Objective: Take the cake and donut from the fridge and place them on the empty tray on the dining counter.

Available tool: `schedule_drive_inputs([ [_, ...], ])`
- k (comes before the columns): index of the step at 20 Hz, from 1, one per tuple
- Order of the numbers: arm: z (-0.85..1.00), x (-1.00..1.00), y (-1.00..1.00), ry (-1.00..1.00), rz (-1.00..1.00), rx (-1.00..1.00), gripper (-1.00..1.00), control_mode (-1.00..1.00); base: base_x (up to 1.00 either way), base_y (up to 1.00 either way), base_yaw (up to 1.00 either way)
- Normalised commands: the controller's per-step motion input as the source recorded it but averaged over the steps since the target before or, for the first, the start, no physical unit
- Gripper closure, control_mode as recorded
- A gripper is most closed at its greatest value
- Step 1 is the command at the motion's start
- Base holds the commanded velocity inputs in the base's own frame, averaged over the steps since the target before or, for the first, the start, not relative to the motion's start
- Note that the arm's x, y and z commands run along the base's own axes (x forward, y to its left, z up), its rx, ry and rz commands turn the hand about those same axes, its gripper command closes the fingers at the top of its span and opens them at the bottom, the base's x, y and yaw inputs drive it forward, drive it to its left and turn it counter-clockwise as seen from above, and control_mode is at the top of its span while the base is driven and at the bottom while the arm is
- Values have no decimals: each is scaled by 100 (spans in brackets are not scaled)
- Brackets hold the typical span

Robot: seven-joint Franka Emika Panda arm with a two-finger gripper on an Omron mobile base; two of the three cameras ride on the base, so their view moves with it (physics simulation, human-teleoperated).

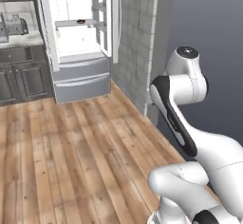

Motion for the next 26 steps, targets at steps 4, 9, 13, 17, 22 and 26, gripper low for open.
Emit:
schedule_drive_inputs([
  [4,0,0,0,0,0,0,-100,100,100,1,0],
  [9,0,0,0,0,0,0,-100,100,100,12,2],
  [13,0,0,0,0,0,0,-100,100,100,7,9],
  [17,0,0,0,0,0,0,-100,100,100,1,12],
  [22,0,0,0,0,0,0,-100,100,100,-1,12],
  [26,0,0,0,0,0,0,-100,100,100,-14,10],
])
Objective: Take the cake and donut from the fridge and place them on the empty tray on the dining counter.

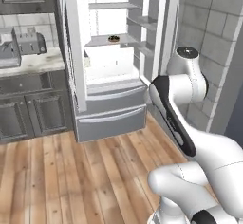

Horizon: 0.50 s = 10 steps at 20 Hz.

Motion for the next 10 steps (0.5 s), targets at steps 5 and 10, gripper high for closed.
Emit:
schedule_drive_inputs([
  [5,0,0,0,0,0,0,-100,100,100,-40,9],
  [10,0,0,0,0,0,0,-100,100,100,-59,2],
])
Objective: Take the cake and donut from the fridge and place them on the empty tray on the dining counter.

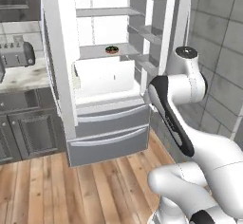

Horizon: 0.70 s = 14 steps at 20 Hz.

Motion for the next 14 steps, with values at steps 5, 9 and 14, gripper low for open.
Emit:
schedule_drive_inputs([
  [5,0,0,0,0,0,0,-100,100,100,-8,1],
  [9,0,0,0,0,0,0,-100,100,100,6,0],
  [14,0,0,0,0,0,0,-100,100,100,1,0],
])
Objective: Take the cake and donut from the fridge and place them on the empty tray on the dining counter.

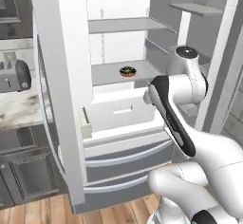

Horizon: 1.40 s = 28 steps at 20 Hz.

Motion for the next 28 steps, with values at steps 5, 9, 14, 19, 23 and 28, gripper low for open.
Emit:
schedule_drive_inputs([
  [5,0,0,0,0,0,0,-100,100,100,13,0],
  [9,0,0,0,0,0,0,-100,100,100,6,0],
  [14,-1,29,0,14,0,1,-100,-100,39,0,0],
  [19,2,51,-2,1,0,0,-100,-100,0,0,0],
  [23,0,87,0,0,0,0,-100,-100,0,0,0],
  [28,-29,73,0,4,0,0,-100,-100,0,0,0],
])
